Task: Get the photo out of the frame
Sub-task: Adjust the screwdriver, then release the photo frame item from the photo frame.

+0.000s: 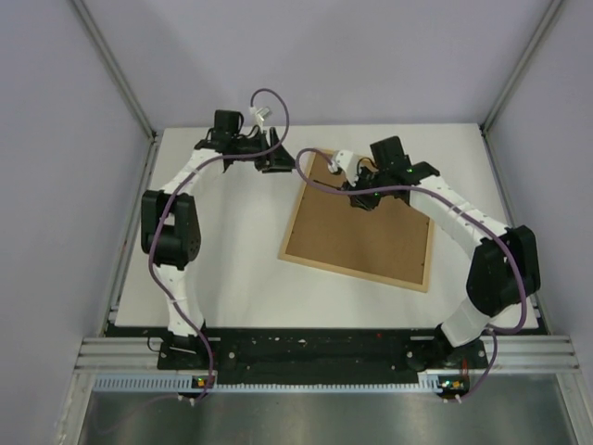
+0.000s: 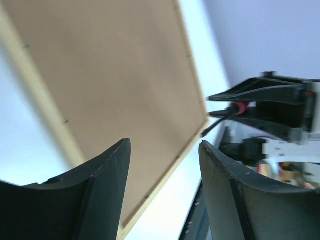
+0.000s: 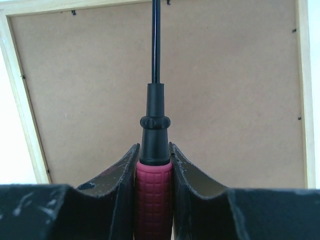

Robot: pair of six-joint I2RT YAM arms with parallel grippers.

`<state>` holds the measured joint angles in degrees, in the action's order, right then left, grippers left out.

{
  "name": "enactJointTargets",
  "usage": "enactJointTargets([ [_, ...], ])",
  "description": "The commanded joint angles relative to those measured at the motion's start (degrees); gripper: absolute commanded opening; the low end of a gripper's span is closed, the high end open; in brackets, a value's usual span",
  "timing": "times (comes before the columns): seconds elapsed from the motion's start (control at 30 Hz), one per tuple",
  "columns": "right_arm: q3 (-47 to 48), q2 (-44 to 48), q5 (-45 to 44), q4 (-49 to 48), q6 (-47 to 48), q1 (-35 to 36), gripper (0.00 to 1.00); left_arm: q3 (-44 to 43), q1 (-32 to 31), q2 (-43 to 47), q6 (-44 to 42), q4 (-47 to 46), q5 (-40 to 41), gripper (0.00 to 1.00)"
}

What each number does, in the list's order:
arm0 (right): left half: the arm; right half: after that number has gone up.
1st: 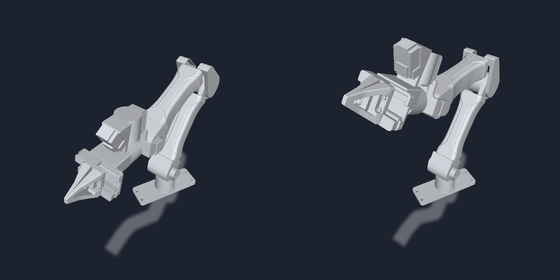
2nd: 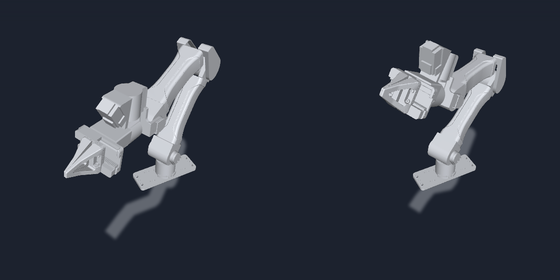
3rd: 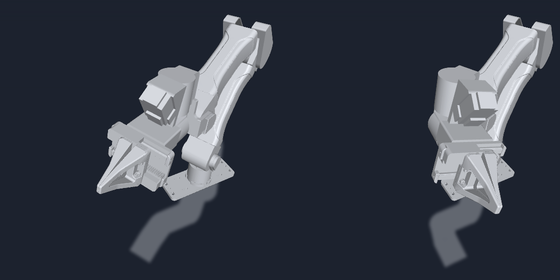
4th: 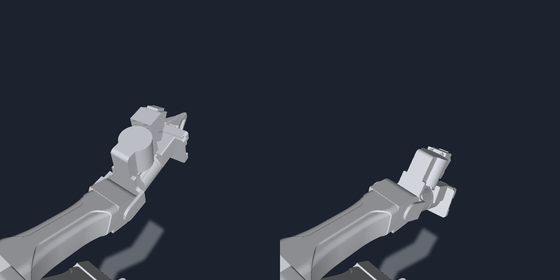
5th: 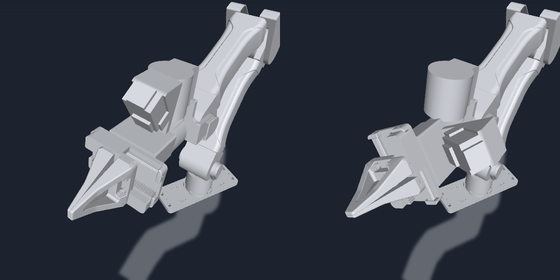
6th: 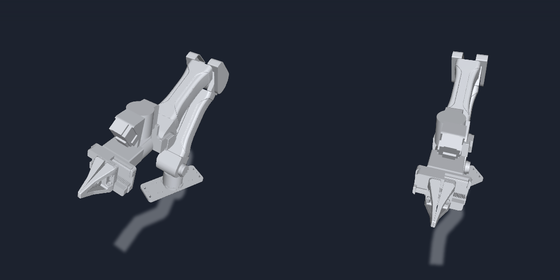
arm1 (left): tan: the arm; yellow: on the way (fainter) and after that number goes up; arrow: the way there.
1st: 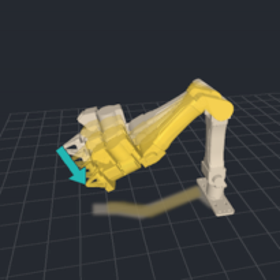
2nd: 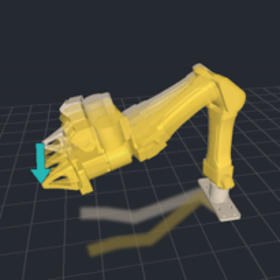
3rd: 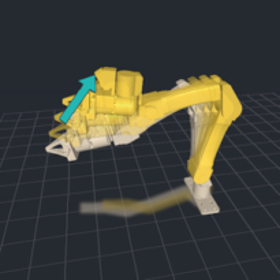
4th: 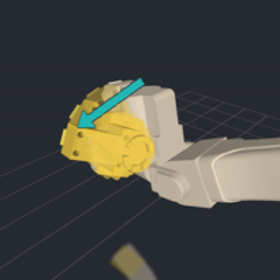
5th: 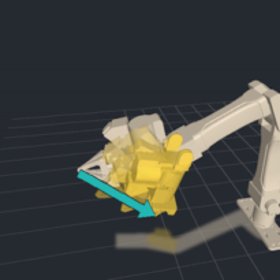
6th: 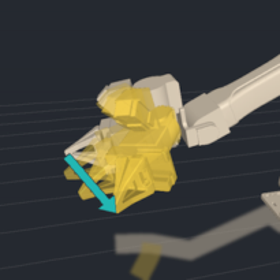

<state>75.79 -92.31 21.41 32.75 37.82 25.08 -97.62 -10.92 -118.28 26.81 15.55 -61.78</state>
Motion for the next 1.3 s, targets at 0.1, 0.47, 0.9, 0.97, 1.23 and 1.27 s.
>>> enactJointTargets([
  [0.1,1.39,-1.82,-11.28,7.77,-0.21,7.43,0.0,3.74,0.28,4.72,-23.72,19.07,18.26,0.64],
  [0.47,2.35,-11.65,-17.01,10.49,-1.7,12.79,0.0,8.85,0.28,3.31,-26.28,21.1,23.28,0.64],
  [0.9,6.21,-18.43,-21.23,11.98,-4.34,18.33,0.0,14.66,0.11,4.37,-30.76,23.38,24.69,0.55],
  [0.97,7.26,-19.48,-23.34,12.33,-4.86,18.69,0.0,14.13,0.02,3.58,-31.02,24.43,23.9,0.51],
  [1.23,9.29,-21.07,-24.4,12.25,-6.36,18.95,0.0,14.48,-0.95,2.62,-30.32,24.09,21.09,0.42],
  [1.27,9.29,-21.07,-24.22,12.25,-6.18,18.95,0.0,14.48,-1.21,2.35,-30.15,24.09,21.0,0.41],
])
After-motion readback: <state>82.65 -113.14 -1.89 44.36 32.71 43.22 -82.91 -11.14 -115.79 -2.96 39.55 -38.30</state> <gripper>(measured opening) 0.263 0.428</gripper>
